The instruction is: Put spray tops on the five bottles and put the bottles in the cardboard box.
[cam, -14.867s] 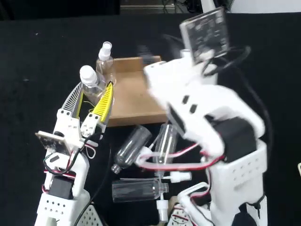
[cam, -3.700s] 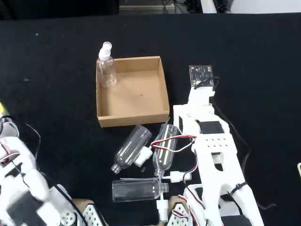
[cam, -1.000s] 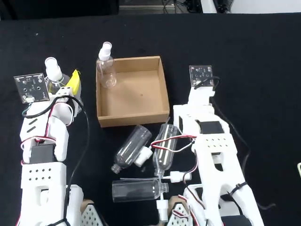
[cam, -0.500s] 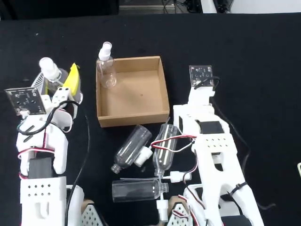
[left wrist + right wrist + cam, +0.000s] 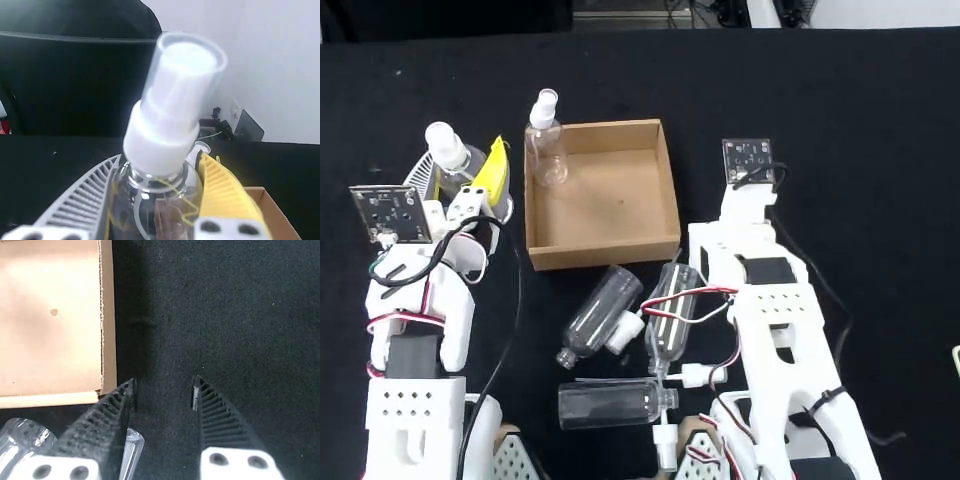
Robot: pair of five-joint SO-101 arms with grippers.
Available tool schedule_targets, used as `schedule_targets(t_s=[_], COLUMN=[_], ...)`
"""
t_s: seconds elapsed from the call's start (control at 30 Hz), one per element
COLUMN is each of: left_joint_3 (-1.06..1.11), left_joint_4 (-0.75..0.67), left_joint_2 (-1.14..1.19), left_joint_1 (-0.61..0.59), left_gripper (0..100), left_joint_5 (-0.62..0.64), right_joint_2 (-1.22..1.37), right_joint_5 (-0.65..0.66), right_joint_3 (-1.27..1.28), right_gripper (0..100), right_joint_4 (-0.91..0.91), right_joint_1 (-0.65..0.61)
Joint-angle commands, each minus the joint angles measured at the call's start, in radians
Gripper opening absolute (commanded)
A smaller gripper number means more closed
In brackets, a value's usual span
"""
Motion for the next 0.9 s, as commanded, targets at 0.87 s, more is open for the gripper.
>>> schedule_targets(t_s=[0.87], left_joint_3=[0.051], left_joint_4=[-0.33], left_joint_2=[0.126], left_joint_1=[0.084], left_gripper=[3], left_joint_5=[0.012], right_joint_2=[-0.019], right_joint_5=[0.011], right_joint_3=[-0.004], right_gripper=[16.3], right_joint_4=[-0.025], right_joint_1=[-0.005])
